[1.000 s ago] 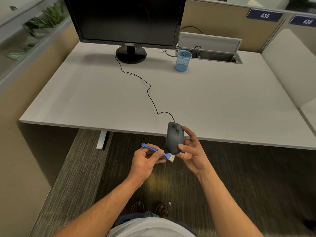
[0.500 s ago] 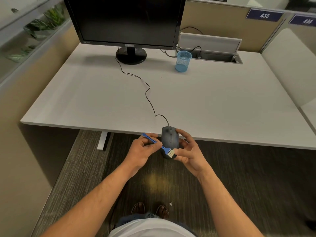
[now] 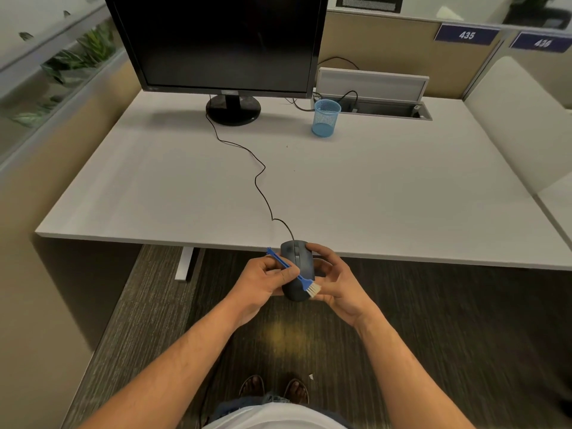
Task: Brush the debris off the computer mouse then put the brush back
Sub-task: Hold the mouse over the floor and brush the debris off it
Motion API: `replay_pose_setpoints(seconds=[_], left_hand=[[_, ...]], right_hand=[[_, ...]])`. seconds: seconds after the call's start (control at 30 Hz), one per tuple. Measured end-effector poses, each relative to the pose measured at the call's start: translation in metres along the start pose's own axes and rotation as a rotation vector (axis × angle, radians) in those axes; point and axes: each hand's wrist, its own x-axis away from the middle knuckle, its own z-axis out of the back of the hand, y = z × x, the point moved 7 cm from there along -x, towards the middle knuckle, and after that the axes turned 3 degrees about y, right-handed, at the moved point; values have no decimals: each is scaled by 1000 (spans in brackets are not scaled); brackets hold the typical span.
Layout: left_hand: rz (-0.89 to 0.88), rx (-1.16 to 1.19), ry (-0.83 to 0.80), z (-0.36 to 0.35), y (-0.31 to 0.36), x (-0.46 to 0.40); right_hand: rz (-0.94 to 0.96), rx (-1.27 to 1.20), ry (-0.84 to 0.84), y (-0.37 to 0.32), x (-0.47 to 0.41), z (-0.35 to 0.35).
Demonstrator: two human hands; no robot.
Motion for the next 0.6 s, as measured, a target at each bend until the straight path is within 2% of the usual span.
replay_pose_setpoints(seconds=[0.37, 0.6], left_hand=[[5, -14, 44, 5, -5, -1], [16, 65, 47, 10, -12, -1]], right_hand=[[-11, 58, -39, 0, 2, -4], [-62, -32, -192, 3, 8, -7]])
